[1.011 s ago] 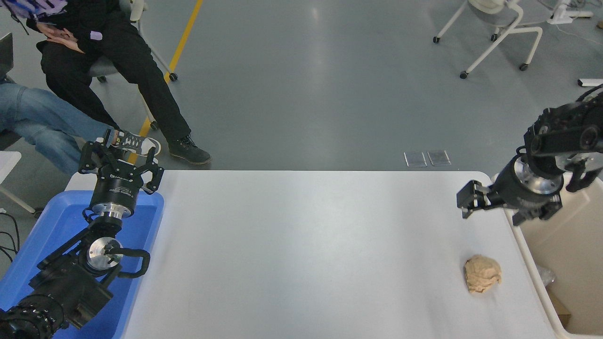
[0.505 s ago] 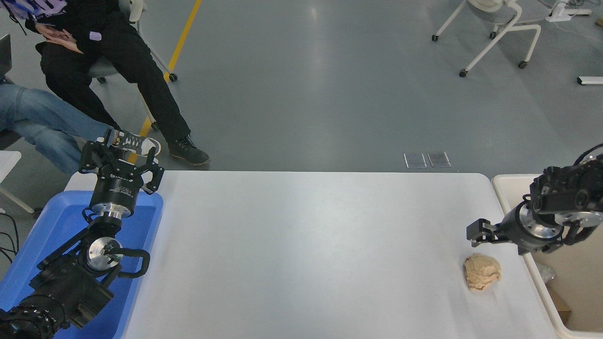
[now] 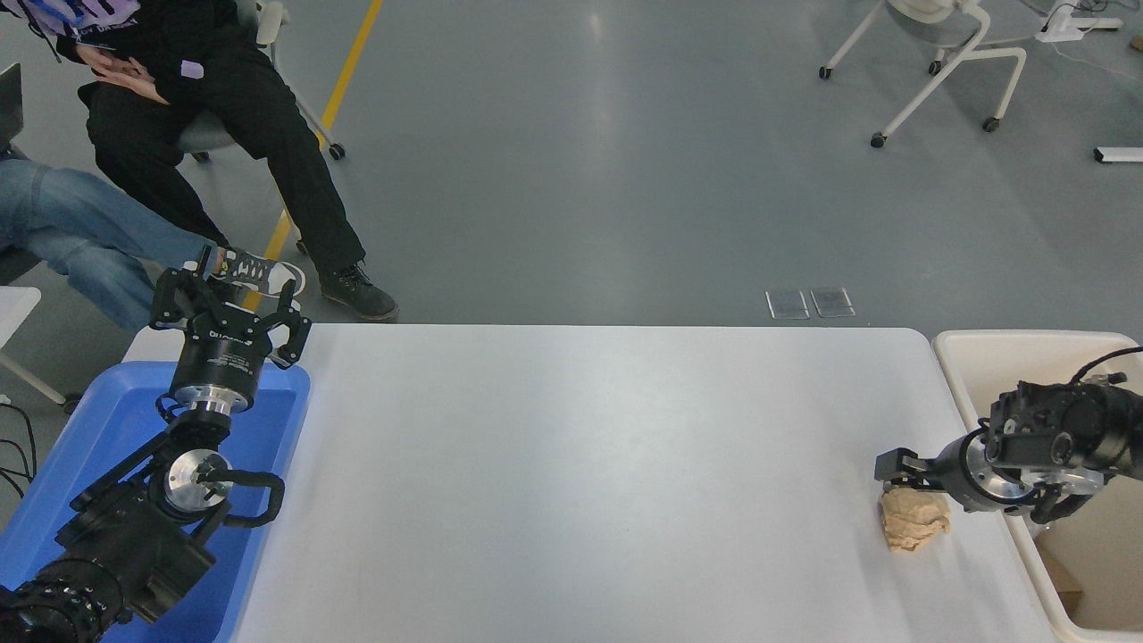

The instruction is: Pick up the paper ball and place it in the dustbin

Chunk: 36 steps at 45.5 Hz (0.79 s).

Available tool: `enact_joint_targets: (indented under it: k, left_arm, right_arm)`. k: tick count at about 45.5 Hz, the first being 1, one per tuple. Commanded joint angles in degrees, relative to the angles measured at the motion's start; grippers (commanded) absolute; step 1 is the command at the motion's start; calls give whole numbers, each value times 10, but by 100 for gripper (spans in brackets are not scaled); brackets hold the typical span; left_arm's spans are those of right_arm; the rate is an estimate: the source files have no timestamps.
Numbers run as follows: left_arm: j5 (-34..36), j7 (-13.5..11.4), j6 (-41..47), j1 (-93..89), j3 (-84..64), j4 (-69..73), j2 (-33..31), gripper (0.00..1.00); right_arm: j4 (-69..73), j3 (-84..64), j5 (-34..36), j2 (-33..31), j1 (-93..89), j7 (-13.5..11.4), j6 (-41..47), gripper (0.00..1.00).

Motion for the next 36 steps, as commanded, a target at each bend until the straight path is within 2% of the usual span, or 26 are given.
enact_joint_targets:
  k: [1, 12, 18, 28, 36]
  left_arm:
    - [0, 0, 0, 0, 0, 0, 0, 99]
    - [0, 0, 0, 0, 0, 0, 0, 99]
    - [0, 0, 0, 0, 0, 0, 0, 99]
    - [0, 0, 0, 0, 0, 0, 0, 99]
    - [0, 0, 0, 0, 0, 0, 0, 99]
  right_arm:
    - [-24, 15, 0, 6, -30, 0, -2, 98]
    - [-25, 16, 0, 7, -30, 0, -9, 98]
    - [-25, 19, 1, 7, -32, 0, -15, 87]
    - [-22, 26, 12, 7, -38, 0, -10, 55]
    - [-15, 26, 33, 6, -33, 1, -2, 14]
